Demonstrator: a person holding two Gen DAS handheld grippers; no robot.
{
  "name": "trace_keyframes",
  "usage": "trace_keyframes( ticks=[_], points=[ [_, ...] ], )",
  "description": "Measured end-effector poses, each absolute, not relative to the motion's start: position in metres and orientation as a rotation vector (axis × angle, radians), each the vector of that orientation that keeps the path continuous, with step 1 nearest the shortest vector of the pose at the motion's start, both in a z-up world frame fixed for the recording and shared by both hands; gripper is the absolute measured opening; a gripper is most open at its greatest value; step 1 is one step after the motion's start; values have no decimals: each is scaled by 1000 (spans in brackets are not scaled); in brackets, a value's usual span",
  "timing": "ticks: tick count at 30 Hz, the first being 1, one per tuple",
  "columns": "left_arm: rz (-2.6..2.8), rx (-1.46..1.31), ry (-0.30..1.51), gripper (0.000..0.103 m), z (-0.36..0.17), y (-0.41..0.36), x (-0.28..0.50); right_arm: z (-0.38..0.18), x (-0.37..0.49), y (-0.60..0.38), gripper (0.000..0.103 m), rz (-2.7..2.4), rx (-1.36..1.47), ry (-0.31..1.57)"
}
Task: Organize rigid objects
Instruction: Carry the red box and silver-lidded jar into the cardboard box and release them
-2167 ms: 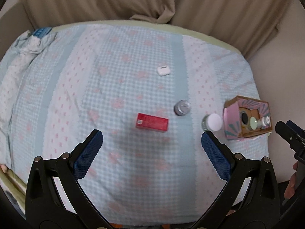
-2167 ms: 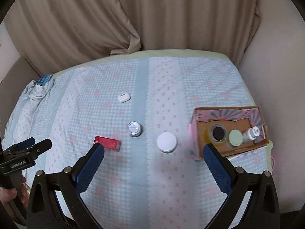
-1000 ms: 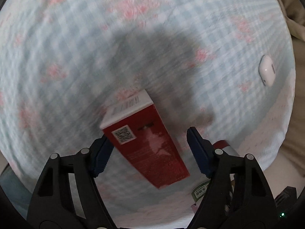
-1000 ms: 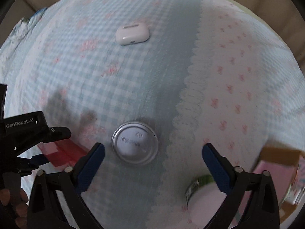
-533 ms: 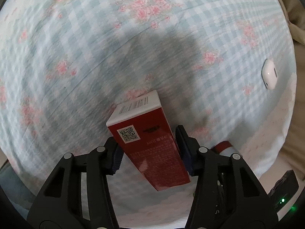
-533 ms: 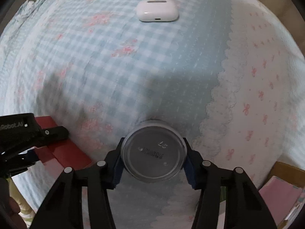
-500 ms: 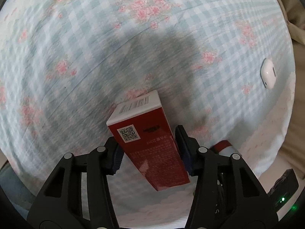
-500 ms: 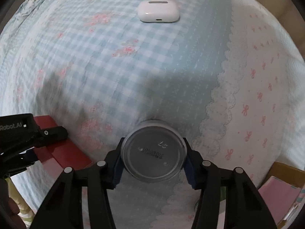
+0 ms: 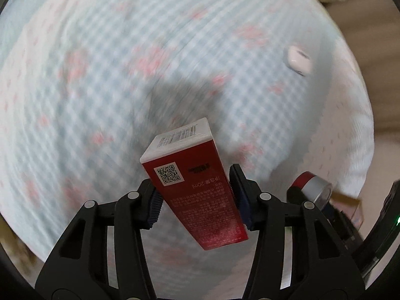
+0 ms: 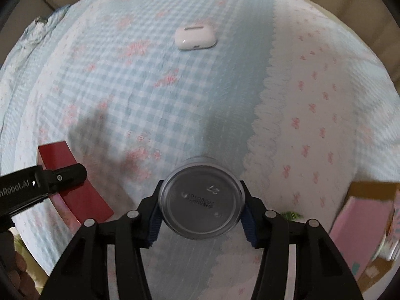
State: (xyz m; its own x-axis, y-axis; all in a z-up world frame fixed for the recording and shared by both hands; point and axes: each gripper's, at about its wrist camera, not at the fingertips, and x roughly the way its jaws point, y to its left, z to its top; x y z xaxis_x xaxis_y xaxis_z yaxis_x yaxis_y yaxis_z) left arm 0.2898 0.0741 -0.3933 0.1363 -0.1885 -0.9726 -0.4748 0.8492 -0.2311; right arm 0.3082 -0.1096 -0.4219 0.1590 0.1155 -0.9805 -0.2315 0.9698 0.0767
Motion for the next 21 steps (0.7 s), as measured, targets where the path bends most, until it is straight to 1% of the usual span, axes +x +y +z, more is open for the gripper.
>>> trace_keyframes(
  ticks=[4, 7, 11, 15, 17, 21],
  points=[
    [137, -495, 1391, 46, -366, 77, 280, -397, 290, -124, 50, 211, -30, 1367],
    [68, -454, 1355, 46, -339, 72, 274, -376, 278, -156, 50, 183, 23, 1349],
    [-32, -388, 1301, 46, -296, 53, 268, -348, 261, -168, 50, 132, 116, 1313],
    [-130, -360, 1269, 40, -267, 37, 268, -316, 241, -178, 50, 71, 188, 1266],
    [-183, -344, 1259, 38, -252, 27, 265, -299, 230, -186, 50, 43, 224, 1241],
    [-261, -327, 1263, 37, -241, 0, 266, -267, 204, -206, 49, -15, 267, 1190]
  ],
)
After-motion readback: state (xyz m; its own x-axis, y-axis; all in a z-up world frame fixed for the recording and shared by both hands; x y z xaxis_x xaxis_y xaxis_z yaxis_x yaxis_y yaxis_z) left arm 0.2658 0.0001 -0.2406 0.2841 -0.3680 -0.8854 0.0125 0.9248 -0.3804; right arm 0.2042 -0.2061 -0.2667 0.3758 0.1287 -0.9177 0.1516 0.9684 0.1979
